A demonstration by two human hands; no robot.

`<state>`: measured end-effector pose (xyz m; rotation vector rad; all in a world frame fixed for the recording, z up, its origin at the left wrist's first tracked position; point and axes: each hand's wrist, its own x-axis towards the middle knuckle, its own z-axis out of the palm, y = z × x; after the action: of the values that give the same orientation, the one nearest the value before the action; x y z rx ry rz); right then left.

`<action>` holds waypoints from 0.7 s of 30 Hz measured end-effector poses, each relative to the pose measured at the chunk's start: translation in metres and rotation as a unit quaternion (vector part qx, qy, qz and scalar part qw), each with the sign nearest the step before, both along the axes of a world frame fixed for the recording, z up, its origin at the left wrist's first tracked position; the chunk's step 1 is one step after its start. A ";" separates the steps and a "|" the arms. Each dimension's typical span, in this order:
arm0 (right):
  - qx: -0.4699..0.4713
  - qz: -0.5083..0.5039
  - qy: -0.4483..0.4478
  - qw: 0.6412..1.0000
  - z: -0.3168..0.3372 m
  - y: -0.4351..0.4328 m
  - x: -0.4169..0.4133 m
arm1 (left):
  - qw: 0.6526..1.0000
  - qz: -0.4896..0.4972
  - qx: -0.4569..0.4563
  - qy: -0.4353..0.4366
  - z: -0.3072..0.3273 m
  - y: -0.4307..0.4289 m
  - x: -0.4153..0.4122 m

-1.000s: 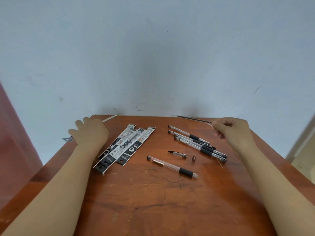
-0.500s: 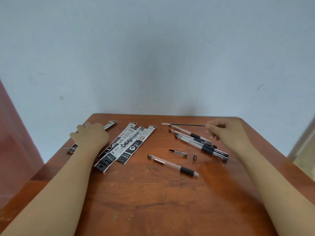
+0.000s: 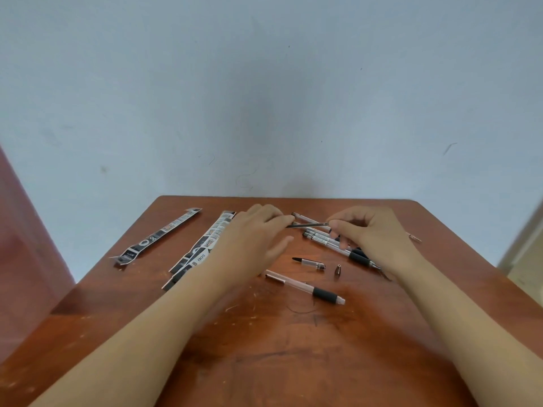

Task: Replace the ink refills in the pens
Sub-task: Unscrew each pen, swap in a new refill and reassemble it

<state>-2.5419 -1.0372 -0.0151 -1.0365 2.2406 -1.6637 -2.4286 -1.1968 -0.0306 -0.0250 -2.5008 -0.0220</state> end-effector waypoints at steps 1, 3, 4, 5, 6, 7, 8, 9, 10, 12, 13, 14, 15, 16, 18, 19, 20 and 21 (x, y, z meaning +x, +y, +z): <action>0.001 0.003 0.000 1.000 0.000 0.000 0.001 | 1.000 -0.010 0.000 -0.001 -0.001 0.001 -0.001; 0.000 0.011 0.000 1.000 -0.001 -0.001 0.003 | 0.999 -0.028 0.016 -0.008 -0.002 0.003 -0.001; -0.001 0.014 -0.001 1.000 -0.001 -0.001 0.004 | 0.999 -0.031 0.033 -0.011 -0.002 0.004 0.000; -0.002 0.018 -0.004 1.000 -0.001 -0.001 0.004 | 0.998 -0.033 0.051 -0.010 -0.002 0.006 0.000; -0.003 0.022 -0.010 1.000 0.000 -0.001 0.005 | 0.997 -0.033 0.065 -0.008 -0.003 0.007 0.001; -0.002 0.027 -0.018 0.999 0.001 -0.001 0.005 | 0.997 -0.032 0.075 -0.006 -0.002 0.008 0.001; 0.000 0.033 -0.025 0.999 0.001 -0.001 0.004 | 0.996 -0.030 0.081 -0.005 -0.001 0.009 0.001; 0.002 0.038 -0.029 0.999 0.003 0.000 0.004 | 0.996 -0.028 0.087 -0.005 -0.001 0.010 0.001; 0.003 0.040 -0.030 0.999 0.003 0.001 0.002 | 0.995 -0.028 0.093 -0.005 0.000 0.010 0.000; -0.004 0.038 -0.034 0.999 0.005 0.004 -0.001 | 0.994 -0.027 0.101 -0.008 0.001 0.010 0.000; -0.008 0.037 -0.037 0.999 0.006 0.005 -0.002 | 0.994 -0.028 0.104 -0.009 0.000 0.010 0.000; -0.009 0.038 -0.038 0.999 0.006 0.006 -0.003 | 0.994 -0.029 0.107 -0.011 0.000 0.009 0.000; -0.006 0.041 -0.037 0.998 0.006 0.006 -0.003 | 0.994 -0.029 0.109 -0.016 0.000 0.009 0.001; -0.002 0.047 -0.034 0.998 0.006 0.006 -0.002 | 0.993 -0.028 0.111 -0.023 0.000 0.010 0.001; 0.009 0.057 -0.023 0.998 0.005 0.006 -0.002 | 0.991 -0.031 0.124 -0.044 0.003 0.012 0.001; 0.013 0.061 -0.017 0.998 0.006 0.006 -0.002 | 0.989 -0.031 0.134 -0.053 0.004 0.012 0.002; 0.015 0.067 -0.012 0.998 0.006 0.007 -0.003 | 0.987 -0.030 0.146 -0.061 0.006 0.012 0.003; 0.017 0.074 -0.008 0.997 0.007 0.008 -0.003 | 0.984 -0.026 0.161 -0.071 0.007 0.012 0.004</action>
<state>-2.5453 -1.0289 -0.0084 -1.1463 2.1182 -1.5635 -2.4250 -1.1851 -0.0235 0.0465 -2.6073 -0.4628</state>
